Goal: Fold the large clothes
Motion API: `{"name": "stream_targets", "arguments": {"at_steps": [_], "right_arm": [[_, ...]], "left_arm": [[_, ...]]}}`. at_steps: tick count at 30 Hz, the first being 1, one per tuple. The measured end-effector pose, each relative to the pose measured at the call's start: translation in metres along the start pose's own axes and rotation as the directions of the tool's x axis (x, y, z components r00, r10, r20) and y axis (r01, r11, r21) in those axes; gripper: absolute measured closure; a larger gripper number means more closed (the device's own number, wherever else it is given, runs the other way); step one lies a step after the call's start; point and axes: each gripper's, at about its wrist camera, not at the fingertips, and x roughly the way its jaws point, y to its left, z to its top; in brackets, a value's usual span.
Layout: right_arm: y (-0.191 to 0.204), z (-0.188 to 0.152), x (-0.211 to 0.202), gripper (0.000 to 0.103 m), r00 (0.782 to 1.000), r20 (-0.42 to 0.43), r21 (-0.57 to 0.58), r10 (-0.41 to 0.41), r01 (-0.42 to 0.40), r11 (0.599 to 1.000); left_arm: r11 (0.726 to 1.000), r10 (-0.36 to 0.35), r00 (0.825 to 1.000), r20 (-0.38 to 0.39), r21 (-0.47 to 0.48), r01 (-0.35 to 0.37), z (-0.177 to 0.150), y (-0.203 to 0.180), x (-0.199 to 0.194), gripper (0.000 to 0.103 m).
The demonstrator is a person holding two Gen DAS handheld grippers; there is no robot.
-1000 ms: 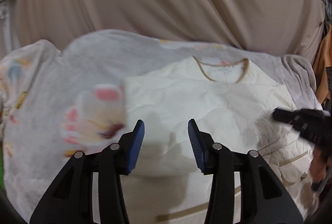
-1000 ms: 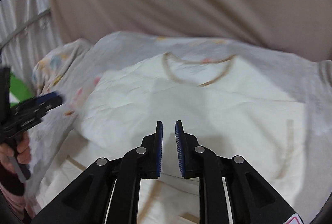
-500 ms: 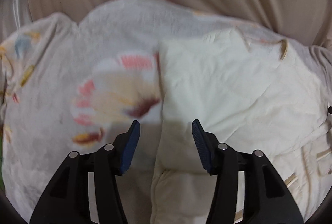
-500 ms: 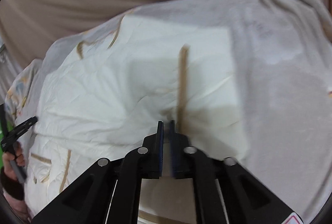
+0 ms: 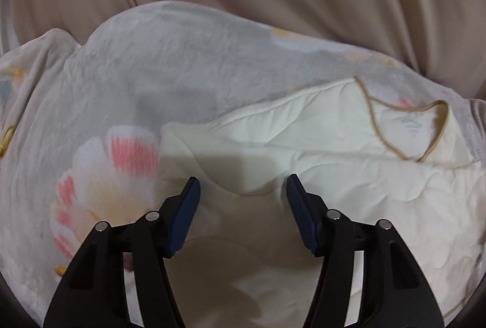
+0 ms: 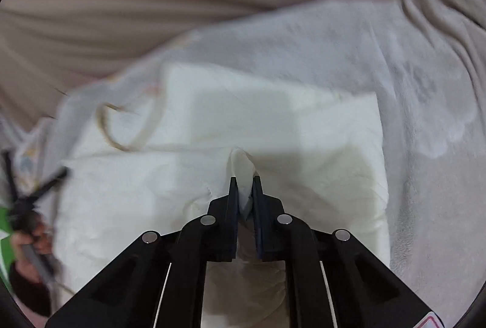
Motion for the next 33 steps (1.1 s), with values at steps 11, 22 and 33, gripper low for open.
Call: {"name": "stream_targets", "arguments": {"at_steps": [11,22,33], "right_arm": [[-0.030,-0.015,0.029,0.087,0.969,-0.048,0.018,-0.241,0.242,0.970],[0.161,-0.014,0.049,0.081,0.999,-0.019,-0.323,0.027,-0.031,0.946],[0.042,-0.022,0.068,0.096,0.987,-0.053,-0.186,-0.150,0.137,0.973]], "left_arm": [[0.997,0.072,0.997,0.019,-0.001,-0.072,-0.021,0.020,0.015,0.035],[0.996,-0.073,0.983,0.168,0.059,0.064,-0.001,-0.044,-0.055,0.021],[0.999,0.040,0.998,0.041,-0.038,-0.039,-0.021,0.024,0.016,0.017]]}}
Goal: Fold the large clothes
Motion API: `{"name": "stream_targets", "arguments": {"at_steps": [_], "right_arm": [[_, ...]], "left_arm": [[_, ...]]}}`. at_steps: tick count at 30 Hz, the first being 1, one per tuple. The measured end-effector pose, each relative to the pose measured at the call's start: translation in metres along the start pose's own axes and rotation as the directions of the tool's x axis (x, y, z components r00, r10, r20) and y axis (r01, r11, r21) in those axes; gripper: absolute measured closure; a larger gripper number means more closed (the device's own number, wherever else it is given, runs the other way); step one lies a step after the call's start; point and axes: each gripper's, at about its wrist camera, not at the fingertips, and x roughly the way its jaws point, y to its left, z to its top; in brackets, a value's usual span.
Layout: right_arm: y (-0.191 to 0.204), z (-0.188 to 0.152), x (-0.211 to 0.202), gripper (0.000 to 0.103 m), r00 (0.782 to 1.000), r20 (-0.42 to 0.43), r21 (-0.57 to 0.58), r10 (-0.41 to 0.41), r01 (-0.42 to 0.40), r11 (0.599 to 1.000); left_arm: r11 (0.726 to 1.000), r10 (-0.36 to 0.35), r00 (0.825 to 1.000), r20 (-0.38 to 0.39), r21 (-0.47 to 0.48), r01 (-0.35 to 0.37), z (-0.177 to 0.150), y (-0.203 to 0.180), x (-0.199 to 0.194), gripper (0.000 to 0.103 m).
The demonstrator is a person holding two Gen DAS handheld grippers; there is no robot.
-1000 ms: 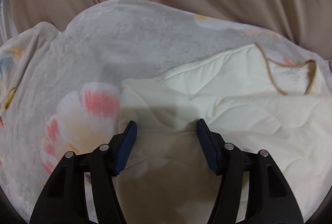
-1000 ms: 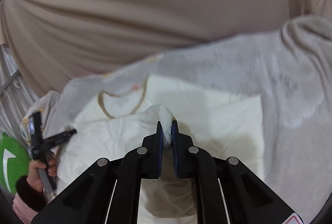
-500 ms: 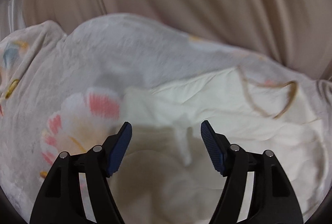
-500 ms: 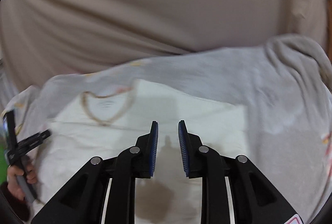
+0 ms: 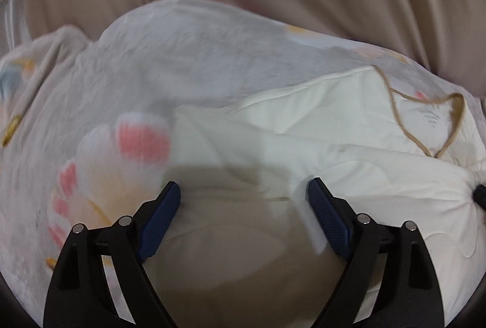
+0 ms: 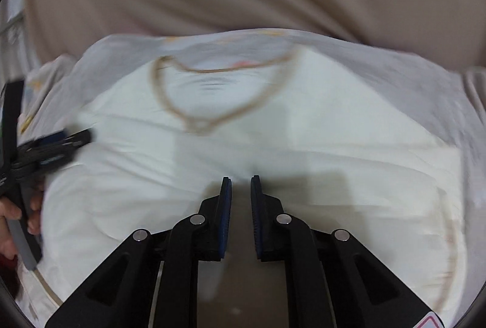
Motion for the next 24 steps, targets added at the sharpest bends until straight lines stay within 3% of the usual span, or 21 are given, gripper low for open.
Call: {"name": "stream_targets", "arguments": {"at_steps": [3,6,8,9,10,13,16,18,20,22,24], "right_arm": [[-0.060,-0.016,-0.008,0.103,0.999,-0.016,0.131,-0.029,0.031,0.991],[-0.082,-0.024,-0.020,0.103,0.999,-0.024,0.199,-0.037,0.041,0.979],[-0.076,-0.024,-0.034,0.103,0.996,-0.006,0.204,-0.087,0.086,0.975],[-0.069,-0.025,-0.045,0.092,0.996,0.015,0.195,-0.091,0.086,0.977],[-0.060,-0.027,-0.055,0.088,0.997,0.034,0.171,-0.065,0.058,0.983],[-0.038,-0.037,-0.062,0.088,0.999,0.037,0.089,-0.032,0.029,0.996],[-0.037,-0.053,-0.033,0.095,0.996,-0.058,0.044,-0.073,0.076,0.996],[-0.044,-0.053,-0.040,0.099,0.997,-0.050,0.104,-0.062,0.066,0.992],[-0.046,-0.053,-0.060,0.095,1.000,-0.021,0.151,-0.011,0.014,0.988],[-0.043,-0.060,-0.071,0.093,1.000,-0.008,0.129,0.006,-0.005,0.992],[-0.039,-0.072,-0.059,0.093,0.998,-0.044,0.088,-0.035,0.038,0.995]], "left_arm": [[0.993,-0.071,0.996,-0.058,-0.096,0.065,-0.005,0.022,0.011,0.015],[0.995,-0.044,0.997,-0.060,-0.087,0.039,-0.005,0.019,0.009,0.015],[1.000,0.010,0.999,-0.037,-0.026,-0.011,-0.004,0.009,-0.009,0.021],[1.000,0.002,1.000,-0.022,-0.005,-0.002,-0.005,0.004,-0.021,0.021],[0.999,-0.038,0.999,-0.011,0.013,0.038,-0.009,-0.001,-0.037,0.021],[0.991,-0.092,0.996,-0.022,0.099,0.094,-0.027,-0.018,-0.067,0.019],[0.977,-0.031,0.998,-0.058,0.209,0.042,-0.054,-0.030,-0.064,0.016],[0.977,-0.001,0.999,-0.044,0.215,0.011,-0.065,-0.023,-0.062,0.016],[0.982,0.008,0.999,-0.037,0.190,-0.001,-0.067,-0.015,-0.066,0.016],[0.982,0.016,0.999,-0.032,0.190,-0.010,-0.070,-0.012,-0.067,0.016],[0.982,0.015,0.999,-0.031,0.187,-0.009,-0.073,-0.011,-0.066,0.015]]}}
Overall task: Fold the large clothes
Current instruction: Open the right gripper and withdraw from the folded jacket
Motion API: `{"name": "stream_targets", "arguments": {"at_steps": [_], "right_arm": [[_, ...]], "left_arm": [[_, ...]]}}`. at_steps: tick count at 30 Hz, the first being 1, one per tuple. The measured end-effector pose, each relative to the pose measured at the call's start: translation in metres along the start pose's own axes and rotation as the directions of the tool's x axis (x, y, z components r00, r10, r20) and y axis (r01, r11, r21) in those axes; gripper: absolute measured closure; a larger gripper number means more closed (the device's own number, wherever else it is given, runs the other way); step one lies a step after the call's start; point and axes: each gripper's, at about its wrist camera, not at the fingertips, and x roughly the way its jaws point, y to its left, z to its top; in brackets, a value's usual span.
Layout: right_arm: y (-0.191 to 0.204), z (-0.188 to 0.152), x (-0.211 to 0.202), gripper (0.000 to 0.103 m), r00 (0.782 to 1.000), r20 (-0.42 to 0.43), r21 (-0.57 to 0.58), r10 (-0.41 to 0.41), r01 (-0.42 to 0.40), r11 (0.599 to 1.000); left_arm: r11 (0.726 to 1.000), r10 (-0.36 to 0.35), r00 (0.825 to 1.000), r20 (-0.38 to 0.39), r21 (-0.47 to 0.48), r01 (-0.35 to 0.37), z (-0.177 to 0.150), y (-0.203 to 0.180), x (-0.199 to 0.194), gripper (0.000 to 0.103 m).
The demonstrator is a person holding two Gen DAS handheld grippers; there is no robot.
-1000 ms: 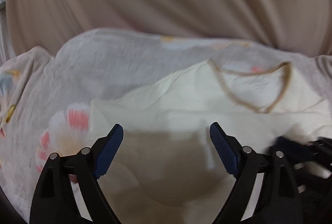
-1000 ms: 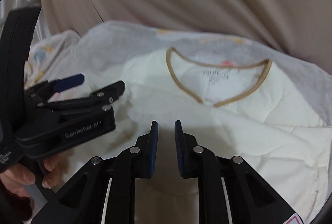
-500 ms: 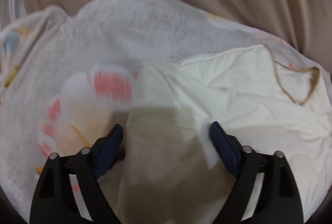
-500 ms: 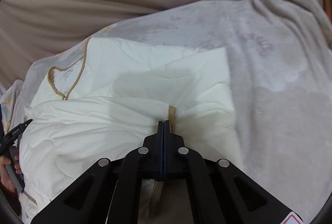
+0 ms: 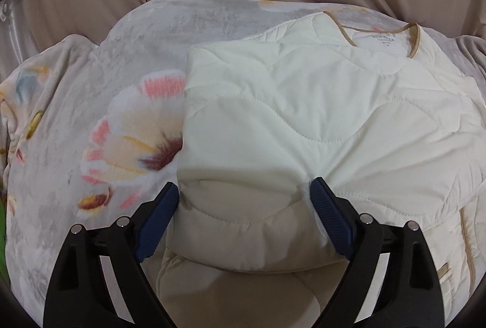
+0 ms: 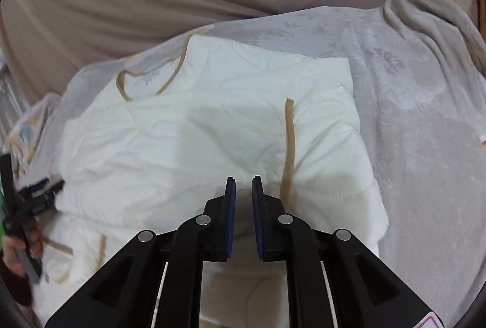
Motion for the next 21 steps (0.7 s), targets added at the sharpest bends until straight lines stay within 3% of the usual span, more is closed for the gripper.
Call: {"name": "stream_targets", "arguments": {"at_steps": [2,5,11,21], "right_arm": [[-0.004,-0.006,0.011,0.096,1.000,-0.027,0.014,0.008,-0.008,1.000],[-0.002,-0.003,-0.005,0.097,1.000,-0.029,0.042,-0.010,0.012,0.999],[-0.006,-0.023,-0.057,0.089,0.999,0.011,0.060,0.039,-0.040,0.997],[-0.032,-0.081,-0.129,0.078,0.995,0.073,0.123,0.068,-0.077,0.989]], "left_arm": [[1.000,0.002,1.000,-0.004,-0.010,-0.003,0.001,0.001,0.002,0.014],[0.999,0.023,1.000,-0.009,-0.031,-0.024,-0.002,0.004,-0.005,0.014],[0.997,0.081,0.997,0.016,-0.009,-0.081,-0.016,0.008,-0.033,0.015],[0.999,0.051,0.999,-0.017,0.002,-0.051,-0.051,0.006,-0.066,0.015]]}}
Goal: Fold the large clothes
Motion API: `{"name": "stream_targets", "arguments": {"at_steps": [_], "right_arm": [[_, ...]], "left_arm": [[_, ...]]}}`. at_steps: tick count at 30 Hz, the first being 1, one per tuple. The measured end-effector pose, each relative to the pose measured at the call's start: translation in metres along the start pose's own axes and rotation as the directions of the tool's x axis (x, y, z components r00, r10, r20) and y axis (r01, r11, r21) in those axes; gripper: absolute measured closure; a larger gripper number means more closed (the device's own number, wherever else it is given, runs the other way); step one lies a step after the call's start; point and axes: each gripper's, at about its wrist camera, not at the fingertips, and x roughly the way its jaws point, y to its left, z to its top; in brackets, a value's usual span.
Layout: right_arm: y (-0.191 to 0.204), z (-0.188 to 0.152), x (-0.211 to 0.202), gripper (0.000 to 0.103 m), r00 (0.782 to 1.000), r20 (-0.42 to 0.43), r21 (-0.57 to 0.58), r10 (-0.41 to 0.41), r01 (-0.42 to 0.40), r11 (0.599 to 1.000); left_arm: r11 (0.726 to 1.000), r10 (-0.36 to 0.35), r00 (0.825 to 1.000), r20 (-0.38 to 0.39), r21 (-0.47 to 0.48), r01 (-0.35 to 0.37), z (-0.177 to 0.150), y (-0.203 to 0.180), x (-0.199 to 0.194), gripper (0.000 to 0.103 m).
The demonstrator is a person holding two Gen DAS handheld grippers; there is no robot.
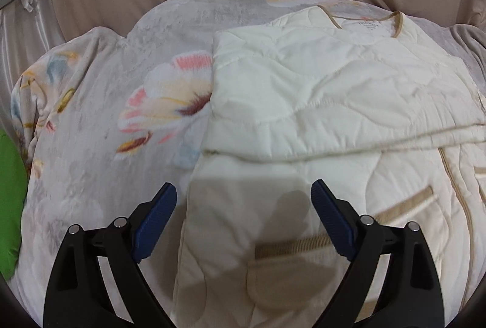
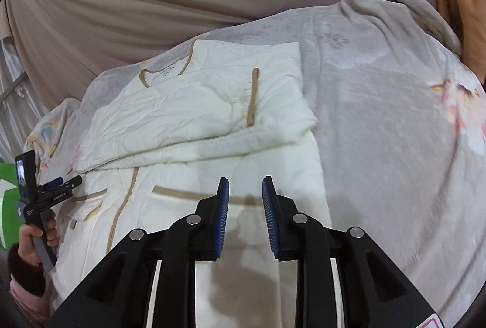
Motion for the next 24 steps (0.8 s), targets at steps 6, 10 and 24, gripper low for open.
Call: {"name": "stream_targets", "arguments": {"at_steps": [6,10,24], "right_arm": [[-0.010,0.000,-0.008,0.067,1.000,0.009,0.010,0.017,-0.017,1.000],[0.001,0.032,0.019,0.045,0.995,0.008,0.019,0.100,-0.100,0.995],[0.060,0.093,0.064,0.096,0.988,0.086,-0.053,0.129,-0.124,0.991]], "left_arm": [[0.994,-0.101,0.995,-0.018,-0.052,0.100,-0.004,0.009,-0.017,0.015],[0.996,-0.089,0.996,0.026,0.002,0.089,0.018,-0.004,-0.017,0.010],[0.981,0.193,0.981,0.007,0.010,-0.193,0.030,0.018,0.037,0.010]]}}
